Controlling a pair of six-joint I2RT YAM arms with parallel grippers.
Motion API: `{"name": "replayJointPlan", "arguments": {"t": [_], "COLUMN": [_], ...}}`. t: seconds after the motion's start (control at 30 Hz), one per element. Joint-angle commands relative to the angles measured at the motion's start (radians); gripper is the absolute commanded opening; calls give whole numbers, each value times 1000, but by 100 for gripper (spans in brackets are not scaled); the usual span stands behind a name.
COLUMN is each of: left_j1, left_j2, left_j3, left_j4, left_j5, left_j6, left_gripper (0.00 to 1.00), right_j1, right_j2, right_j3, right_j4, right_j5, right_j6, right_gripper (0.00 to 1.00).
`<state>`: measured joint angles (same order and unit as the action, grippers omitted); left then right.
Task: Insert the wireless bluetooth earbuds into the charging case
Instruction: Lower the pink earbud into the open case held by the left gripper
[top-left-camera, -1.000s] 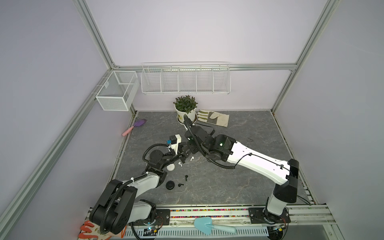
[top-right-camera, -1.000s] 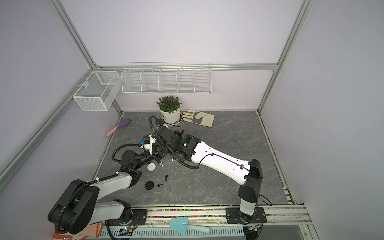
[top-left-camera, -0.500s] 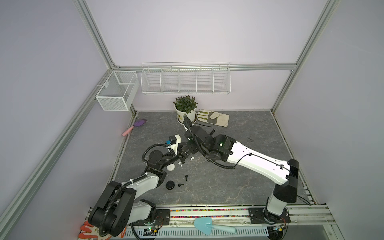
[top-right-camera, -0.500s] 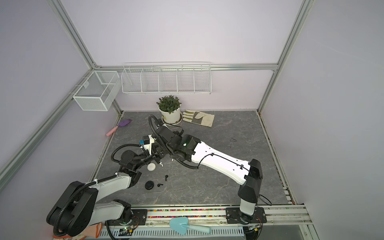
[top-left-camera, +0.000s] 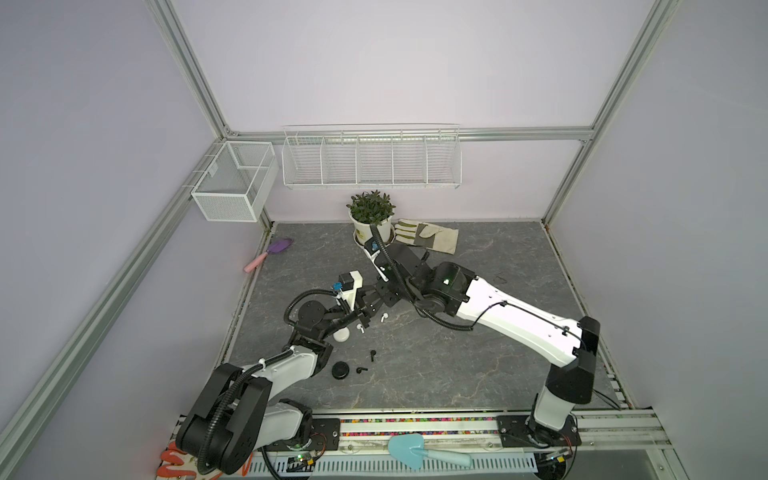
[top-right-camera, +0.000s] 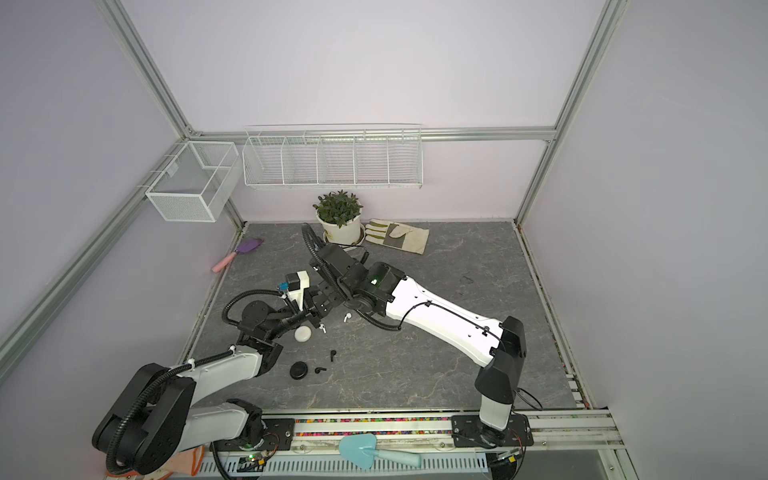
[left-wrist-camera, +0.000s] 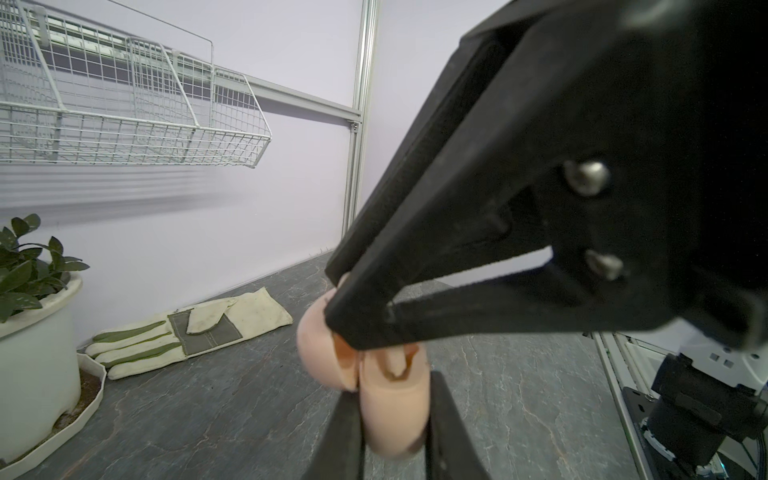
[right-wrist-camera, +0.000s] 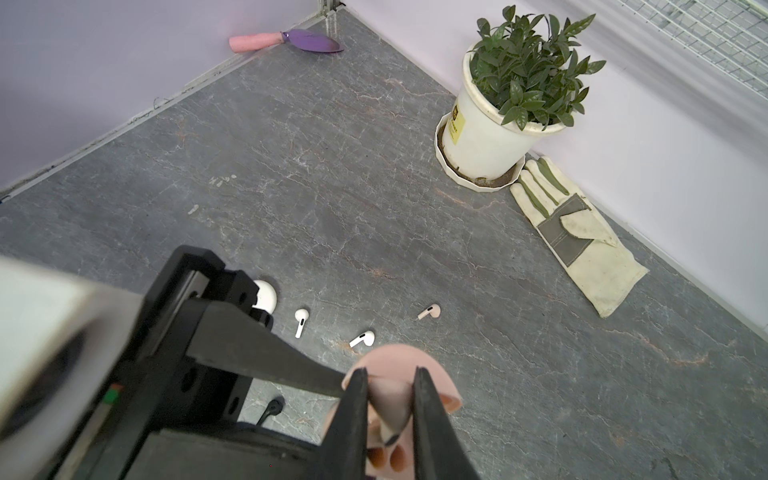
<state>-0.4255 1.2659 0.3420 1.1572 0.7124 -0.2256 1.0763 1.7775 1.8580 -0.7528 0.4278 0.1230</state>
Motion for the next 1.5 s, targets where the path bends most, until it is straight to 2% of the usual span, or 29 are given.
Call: {"name": "replayJointPlan", "arguments": {"t": [0.0,0.47,0.7,1.0,1.47], "left_j1": [-2,-2,-1,-2,-1], "left_j2": [-23,2,-4,5,7], "left_j3": [-7,-20,-17,-6,-11], "left_j4": [71,166,167,179,194], "left_j5": [20,42,43,45,47], "left_j6": [47,89,76,42,25], "left_gripper": [0,0,0,0,0], "right_j1": [-17,-36,-33,-22,-3], "right_j2": [0,-22,-35,-104,-98], "right_j3": [19,-4,-43,-163,-190], "right_j4": [-49,-32,-9,111,128], "right_j5": [-40,-76,-87,-83,-92], "right_j6": [-52,-97,-86,-52,-65], "right_gripper": [18,17,17,18,20]}}
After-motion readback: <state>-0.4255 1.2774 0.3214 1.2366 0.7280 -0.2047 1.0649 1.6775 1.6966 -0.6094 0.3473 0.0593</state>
